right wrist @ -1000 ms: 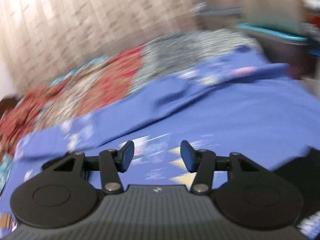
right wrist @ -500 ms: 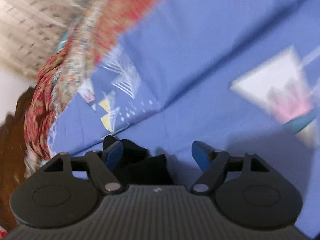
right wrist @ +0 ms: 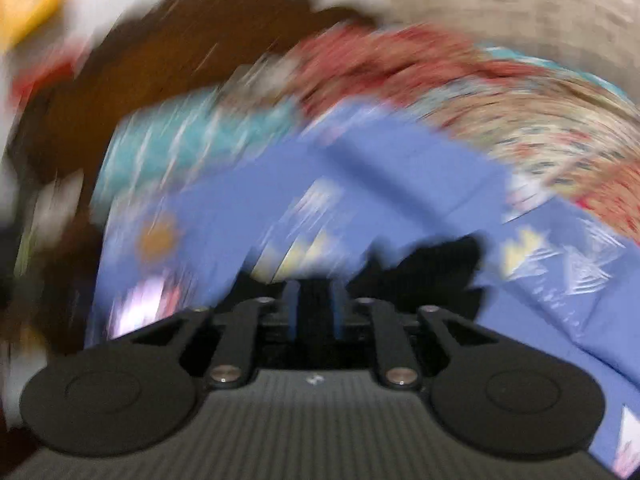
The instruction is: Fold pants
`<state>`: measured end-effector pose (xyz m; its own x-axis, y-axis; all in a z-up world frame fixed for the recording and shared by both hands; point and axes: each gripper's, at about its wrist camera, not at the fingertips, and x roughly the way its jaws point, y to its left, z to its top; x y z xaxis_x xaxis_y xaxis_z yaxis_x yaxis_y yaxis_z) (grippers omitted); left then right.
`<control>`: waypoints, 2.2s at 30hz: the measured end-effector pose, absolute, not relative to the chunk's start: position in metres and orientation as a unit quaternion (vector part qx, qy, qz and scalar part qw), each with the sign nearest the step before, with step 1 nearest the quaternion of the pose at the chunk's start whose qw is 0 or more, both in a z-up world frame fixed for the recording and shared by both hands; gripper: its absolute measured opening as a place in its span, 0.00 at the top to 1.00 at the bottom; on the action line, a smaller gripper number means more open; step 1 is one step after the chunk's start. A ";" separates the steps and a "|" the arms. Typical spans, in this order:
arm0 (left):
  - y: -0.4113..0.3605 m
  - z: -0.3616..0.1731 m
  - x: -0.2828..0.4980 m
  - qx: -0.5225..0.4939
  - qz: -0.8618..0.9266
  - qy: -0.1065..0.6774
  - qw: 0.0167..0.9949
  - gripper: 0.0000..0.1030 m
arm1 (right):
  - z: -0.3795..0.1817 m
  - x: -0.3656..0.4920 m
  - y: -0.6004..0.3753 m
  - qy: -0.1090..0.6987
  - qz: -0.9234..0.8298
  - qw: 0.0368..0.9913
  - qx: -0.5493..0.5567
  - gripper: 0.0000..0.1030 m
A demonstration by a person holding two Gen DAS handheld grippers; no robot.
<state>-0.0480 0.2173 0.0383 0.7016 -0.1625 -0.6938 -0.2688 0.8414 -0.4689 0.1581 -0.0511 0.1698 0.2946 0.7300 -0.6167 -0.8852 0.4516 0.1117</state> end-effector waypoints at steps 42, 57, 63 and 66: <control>0.124 0.069 0.139 -0.035 0.021 0.358 0.933 0.89 | 0.232 0.245 -0.415 0.213 -0.103 0.952 0.193 0.92; 0.135 0.065 0.142 0.009 0.039 0.365 0.930 0.55 | 0.128 0.119 -0.479 0.292 -0.184 0.891 0.294 0.54; 0.090 0.059 0.150 0.117 -0.041 0.335 0.934 0.23 | 0.158 0.198 -0.374 0.331 -0.002 0.921 0.206 0.55; 0.062 0.042 0.162 0.158 -0.057 0.333 0.928 0.23 | 0.159 0.216 -0.367 0.337 -0.012 0.922 0.191 0.55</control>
<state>0.1617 0.0623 0.0420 0.7724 -0.0008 -0.6352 0.2104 0.9439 0.2546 0.2160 -0.3673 0.1591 0.7728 0.1059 -0.6258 0.1517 0.9266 0.3441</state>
